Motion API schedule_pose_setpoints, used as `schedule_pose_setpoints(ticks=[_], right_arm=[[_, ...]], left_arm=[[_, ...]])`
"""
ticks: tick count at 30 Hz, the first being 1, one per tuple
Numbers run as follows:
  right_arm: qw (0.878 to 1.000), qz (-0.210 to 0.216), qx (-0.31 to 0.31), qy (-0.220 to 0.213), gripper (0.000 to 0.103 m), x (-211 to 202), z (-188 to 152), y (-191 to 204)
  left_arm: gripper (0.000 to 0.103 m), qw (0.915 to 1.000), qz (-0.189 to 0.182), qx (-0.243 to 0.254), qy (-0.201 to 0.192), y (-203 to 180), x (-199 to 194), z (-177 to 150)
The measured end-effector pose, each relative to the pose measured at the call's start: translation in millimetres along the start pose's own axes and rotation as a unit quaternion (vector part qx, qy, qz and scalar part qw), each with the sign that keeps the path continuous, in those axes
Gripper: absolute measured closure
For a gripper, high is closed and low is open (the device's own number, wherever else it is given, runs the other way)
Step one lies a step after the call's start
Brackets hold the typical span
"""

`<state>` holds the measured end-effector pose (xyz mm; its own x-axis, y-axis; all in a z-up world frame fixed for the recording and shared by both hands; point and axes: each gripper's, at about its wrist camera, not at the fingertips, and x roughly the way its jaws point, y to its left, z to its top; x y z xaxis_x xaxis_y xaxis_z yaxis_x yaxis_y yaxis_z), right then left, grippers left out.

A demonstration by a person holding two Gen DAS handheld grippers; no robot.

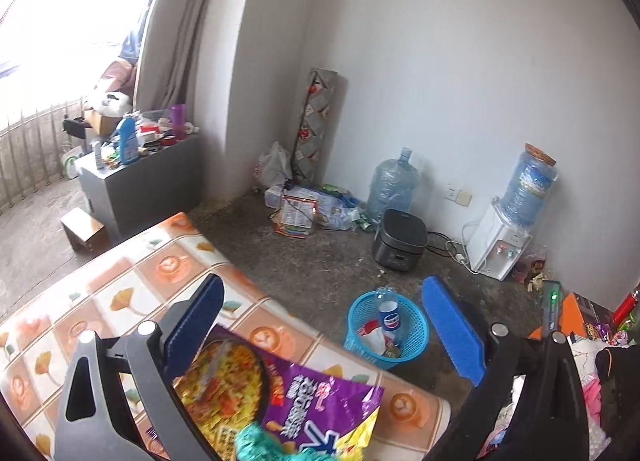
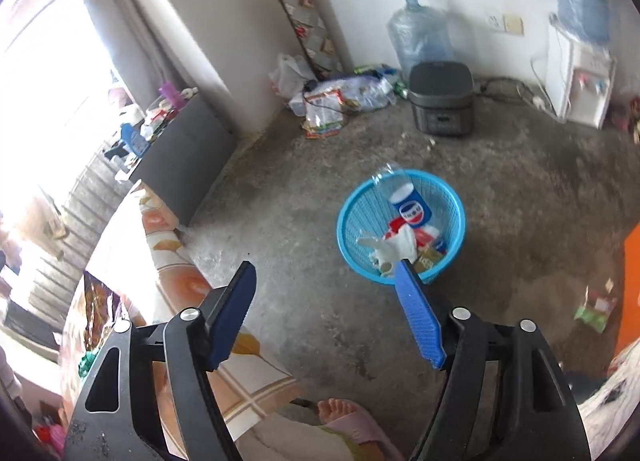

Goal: Collect trash
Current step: 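Move both open tools back over the table, then grasp the teal bag with the right tool while the left grasps the noodle bag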

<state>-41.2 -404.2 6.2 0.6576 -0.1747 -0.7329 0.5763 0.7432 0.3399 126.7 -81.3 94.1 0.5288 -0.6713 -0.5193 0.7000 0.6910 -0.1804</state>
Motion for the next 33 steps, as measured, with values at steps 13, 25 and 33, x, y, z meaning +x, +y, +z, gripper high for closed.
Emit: schedule_pose_setpoints(ticks=[13, 25, 33], right_arm=[[0.983, 0.147, -0.101, 0.044, 0.018, 5.8, -16.4, 99.9], [0.925, 0.27, -0.204, 0.176, 0.036, 18.3, -62.3, 191.1], [0.89, 0.224, -0.315, 0.242, 0.044, 43.2, -115.3, 238.0]], left_arm=[[0.006, 0.991, 0.05, -0.117, 0.041, 76.4, -65.5, -92.3], [0.029, 0.9756, 0.047, -0.172, 0.128, 97.9, -35.5, -140.9], [0.061, 0.9592, 0.041, -0.219, 0.174, 122.4, -18.6, -158.1]])
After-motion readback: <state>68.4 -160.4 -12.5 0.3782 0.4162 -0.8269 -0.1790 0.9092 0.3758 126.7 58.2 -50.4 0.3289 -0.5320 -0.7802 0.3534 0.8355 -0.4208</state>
